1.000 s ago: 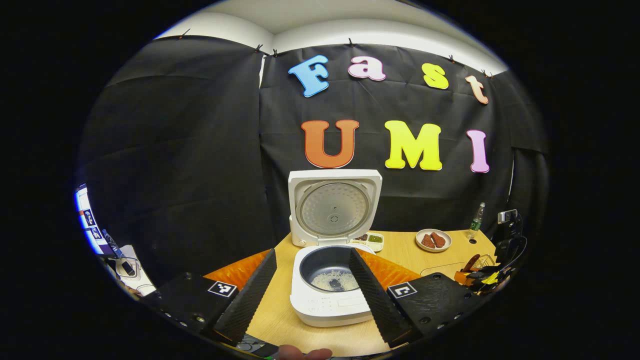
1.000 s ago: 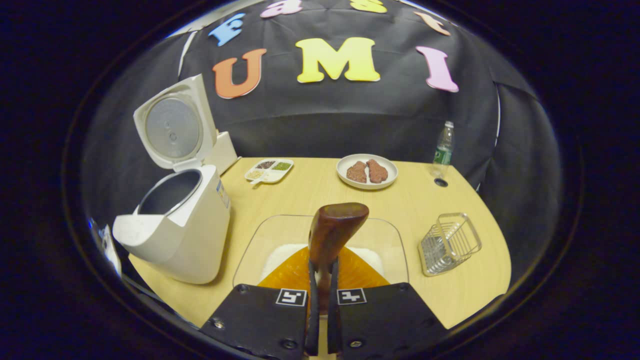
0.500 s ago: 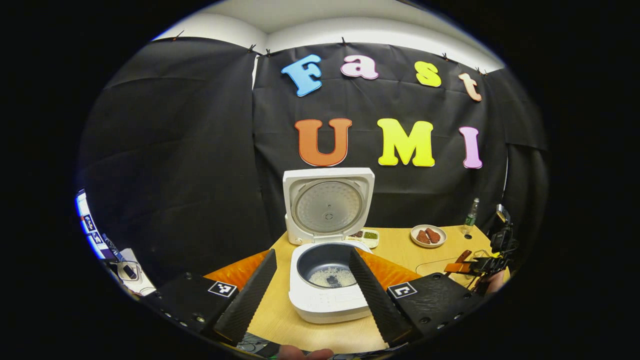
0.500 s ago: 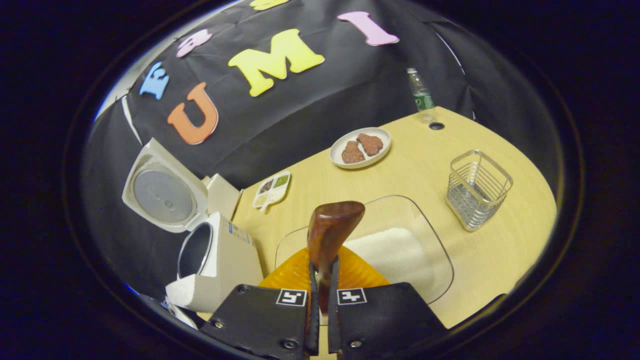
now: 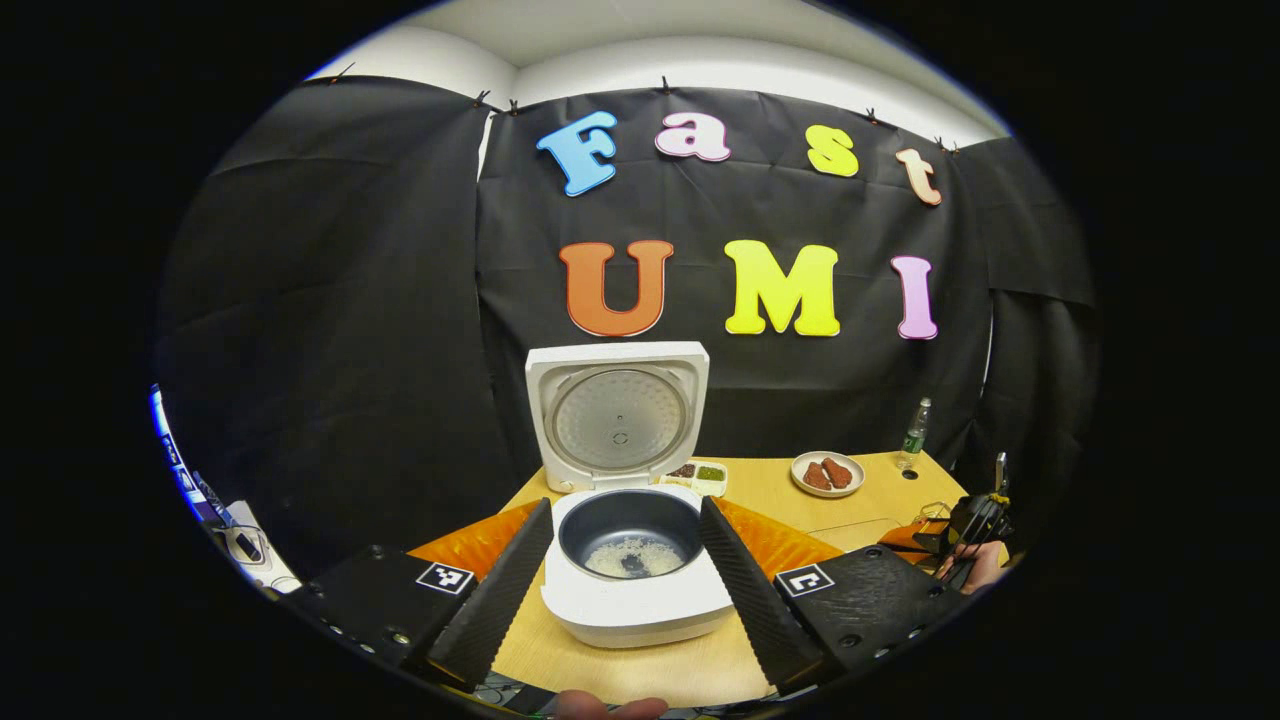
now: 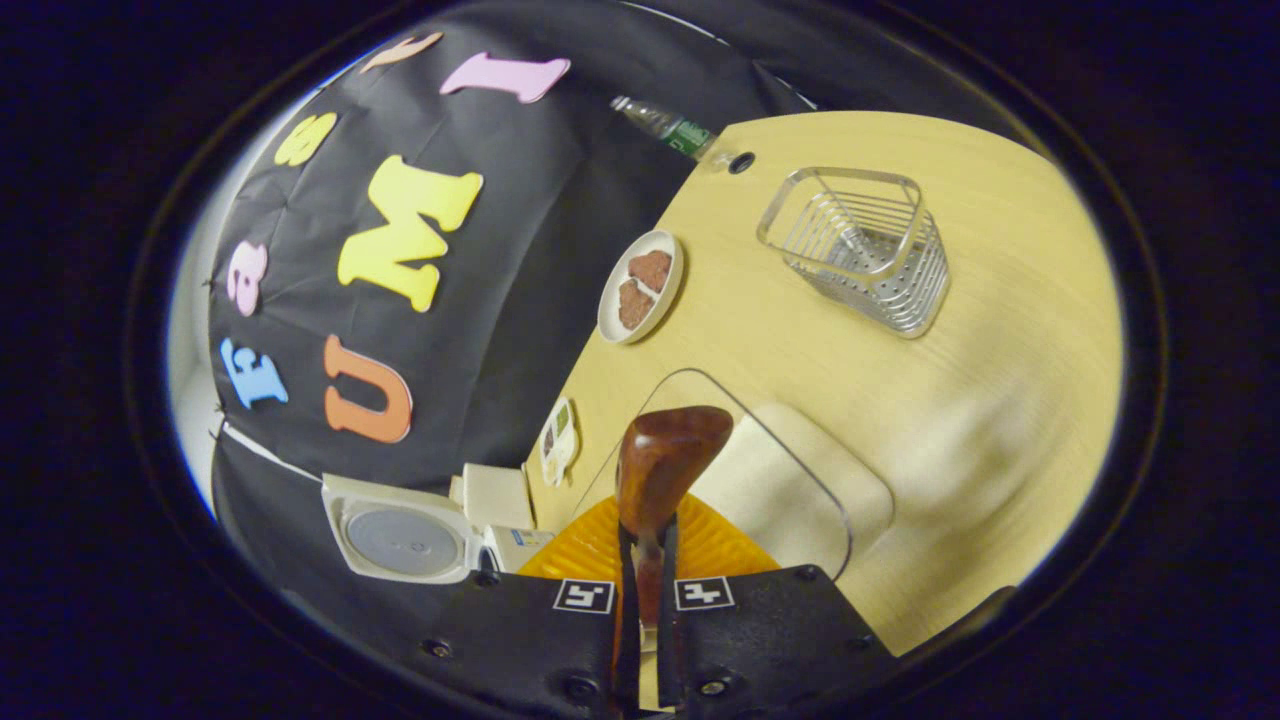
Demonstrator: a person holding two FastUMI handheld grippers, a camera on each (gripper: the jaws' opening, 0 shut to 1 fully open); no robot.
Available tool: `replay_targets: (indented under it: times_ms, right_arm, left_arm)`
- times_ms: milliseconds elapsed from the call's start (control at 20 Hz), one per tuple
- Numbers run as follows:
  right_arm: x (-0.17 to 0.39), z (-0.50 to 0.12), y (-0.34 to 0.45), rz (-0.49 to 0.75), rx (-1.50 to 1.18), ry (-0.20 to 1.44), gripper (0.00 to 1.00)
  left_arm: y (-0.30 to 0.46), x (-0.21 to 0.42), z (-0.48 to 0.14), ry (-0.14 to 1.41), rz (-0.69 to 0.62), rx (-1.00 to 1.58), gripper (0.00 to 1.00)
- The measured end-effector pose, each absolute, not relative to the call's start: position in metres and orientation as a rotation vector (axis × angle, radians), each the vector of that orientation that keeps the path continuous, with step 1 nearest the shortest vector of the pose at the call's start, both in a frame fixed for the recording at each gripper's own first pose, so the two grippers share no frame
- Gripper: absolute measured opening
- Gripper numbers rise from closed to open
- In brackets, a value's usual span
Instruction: Close the left gripper, press the button to open the rice cooker; take a wooden spoon from the chopstick holder with the right hand, scoop a spoonful of rice and pour it into the rice cooker, then put the wooden spoon back into the chopstick holder.
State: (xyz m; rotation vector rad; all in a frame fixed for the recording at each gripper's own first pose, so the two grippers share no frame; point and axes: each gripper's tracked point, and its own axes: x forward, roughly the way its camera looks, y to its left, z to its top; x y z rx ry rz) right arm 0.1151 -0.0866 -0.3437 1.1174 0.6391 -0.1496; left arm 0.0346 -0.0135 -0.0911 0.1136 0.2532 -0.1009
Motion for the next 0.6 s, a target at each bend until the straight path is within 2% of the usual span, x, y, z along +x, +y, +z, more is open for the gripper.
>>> replay_targets:
  times_ms: [50, 250, 400, 600]
  right_arm:
    - [0.111, -0.339, -0.094, -0.157, 1.137, 0.621, 0.09]
    - [0.100, -0.316, -0.125, -0.184, 1.258, 0.537, 0.07]
    - [0.099, -0.291, -0.134, -0.160, 1.336, 0.473, 0.10]
    - [0.112, -0.255, -0.112, -0.110, 1.355, 0.441, 0.06]
  left_arm:
    - [-0.017, 0.036, -0.090, 0.252, -0.109, 0.110, 0.94]
    - [-0.027, 0.037, -0.087, 0.241, -0.136, 0.104, 0.94]
    - [-0.026, 0.038, -0.084, 0.226, -0.138, 0.097, 0.94]
    - [-0.017, 0.036, -0.081, 0.212, -0.132, 0.098, 0.94]
